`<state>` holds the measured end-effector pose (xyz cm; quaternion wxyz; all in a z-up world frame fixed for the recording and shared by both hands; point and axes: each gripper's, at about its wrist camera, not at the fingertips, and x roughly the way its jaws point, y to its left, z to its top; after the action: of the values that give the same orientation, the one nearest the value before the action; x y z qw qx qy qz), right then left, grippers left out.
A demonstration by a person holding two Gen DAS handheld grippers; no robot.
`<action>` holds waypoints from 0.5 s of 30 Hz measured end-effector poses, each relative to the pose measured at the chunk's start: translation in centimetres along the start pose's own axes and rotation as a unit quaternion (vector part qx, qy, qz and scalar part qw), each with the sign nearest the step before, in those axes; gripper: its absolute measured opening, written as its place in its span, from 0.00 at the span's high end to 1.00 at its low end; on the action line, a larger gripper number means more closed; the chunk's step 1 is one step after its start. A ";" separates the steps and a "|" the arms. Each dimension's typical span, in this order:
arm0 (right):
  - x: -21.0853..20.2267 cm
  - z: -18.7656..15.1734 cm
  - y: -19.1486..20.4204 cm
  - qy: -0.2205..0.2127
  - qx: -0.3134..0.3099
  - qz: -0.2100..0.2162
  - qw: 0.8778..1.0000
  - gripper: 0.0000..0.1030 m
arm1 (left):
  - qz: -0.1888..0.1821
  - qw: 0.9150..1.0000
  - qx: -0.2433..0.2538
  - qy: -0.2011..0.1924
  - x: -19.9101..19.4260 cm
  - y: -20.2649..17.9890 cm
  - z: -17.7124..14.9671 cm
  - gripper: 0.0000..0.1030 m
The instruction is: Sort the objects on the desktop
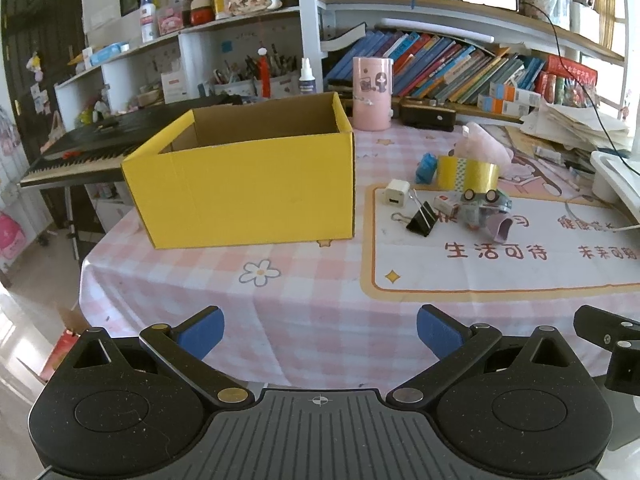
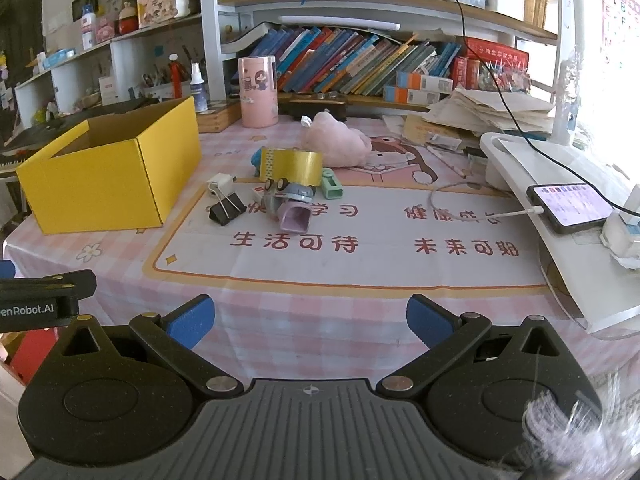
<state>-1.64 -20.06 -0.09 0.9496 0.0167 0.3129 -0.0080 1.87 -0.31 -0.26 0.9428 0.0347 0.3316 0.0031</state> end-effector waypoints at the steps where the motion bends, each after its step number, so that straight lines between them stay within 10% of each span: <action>1: 0.0 0.1 0.0 0.000 -0.001 -0.001 1.000 0.00 | 0.000 1.000 0.000 -0.001 0.0 0.0 0.0 0.00; 15: 0.5 0.3 0.4 0.008 -0.004 0.000 1.000 0.00 | 0.002 1.000 0.001 -0.002 0.3 0.1 0.2 0.00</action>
<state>-1.07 -19.68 -0.15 0.9473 0.0132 0.3201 -0.0068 2.24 -0.22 -0.24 0.9434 0.0361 0.3297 0.0045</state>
